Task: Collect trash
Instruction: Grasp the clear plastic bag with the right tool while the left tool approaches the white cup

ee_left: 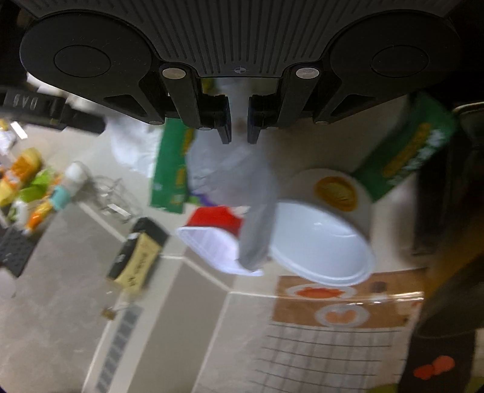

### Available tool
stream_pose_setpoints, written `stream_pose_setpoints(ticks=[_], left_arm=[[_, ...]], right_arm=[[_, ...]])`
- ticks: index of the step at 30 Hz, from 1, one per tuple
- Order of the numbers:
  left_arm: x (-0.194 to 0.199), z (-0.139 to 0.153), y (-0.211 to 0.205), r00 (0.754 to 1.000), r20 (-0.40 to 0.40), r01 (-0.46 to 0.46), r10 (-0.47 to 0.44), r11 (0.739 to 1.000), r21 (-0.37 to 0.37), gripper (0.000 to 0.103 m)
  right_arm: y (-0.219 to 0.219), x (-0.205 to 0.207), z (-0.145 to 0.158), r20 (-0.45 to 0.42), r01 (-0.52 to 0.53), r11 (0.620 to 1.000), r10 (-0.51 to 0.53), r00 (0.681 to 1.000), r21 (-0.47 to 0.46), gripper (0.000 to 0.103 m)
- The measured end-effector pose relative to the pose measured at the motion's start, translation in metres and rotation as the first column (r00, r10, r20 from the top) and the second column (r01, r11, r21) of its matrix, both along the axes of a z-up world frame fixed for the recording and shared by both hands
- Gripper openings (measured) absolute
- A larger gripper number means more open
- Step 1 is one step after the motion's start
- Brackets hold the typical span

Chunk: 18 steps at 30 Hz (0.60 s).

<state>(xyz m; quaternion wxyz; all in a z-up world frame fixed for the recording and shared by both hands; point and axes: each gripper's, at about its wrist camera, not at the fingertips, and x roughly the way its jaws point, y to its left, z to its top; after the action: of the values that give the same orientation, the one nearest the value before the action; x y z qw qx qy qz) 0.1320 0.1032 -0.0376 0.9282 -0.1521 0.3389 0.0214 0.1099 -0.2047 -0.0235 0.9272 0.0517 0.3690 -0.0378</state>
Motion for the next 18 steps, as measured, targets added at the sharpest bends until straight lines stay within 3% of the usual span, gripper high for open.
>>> stream_pose_setpoints(ticks=[6, 10, 16, 18], left_arm=[[-0.02, 0.003, 0.012, 0.989, -0.048, -0.139, 0.139, 0.99, 0.015, 0.013], [-0.031, 0.005, 0.015, 0.985, -0.048, -0.165, 0.163, 0.986, -0.037, 0.013], [-0.032, 0.009, 0.015, 0.982, -0.038, -0.188, 0.187, 0.981, -0.041, 0.013], [-0.027, 0.01, 0.018, 0.979, -0.044, -0.201, 0.199, 0.978, -0.045, 0.013]], right_arm=[[-0.009, 0.036, -0.022, 0.001, -0.101, 0.992, 0.101, 0.995, 0.072, 0.103], [-0.001, 0.062, -0.035, 0.014, -0.18, 0.975, 0.18, 0.984, 0.132, 0.103], [0.009, 0.091, -0.06, -0.08, -0.224, 0.947, 0.247, 0.966, 0.229, 0.103], [0.008, 0.089, -0.062, -0.065, -0.226, 0.946, 0.246, 0.967, 0.231, 0.103]])
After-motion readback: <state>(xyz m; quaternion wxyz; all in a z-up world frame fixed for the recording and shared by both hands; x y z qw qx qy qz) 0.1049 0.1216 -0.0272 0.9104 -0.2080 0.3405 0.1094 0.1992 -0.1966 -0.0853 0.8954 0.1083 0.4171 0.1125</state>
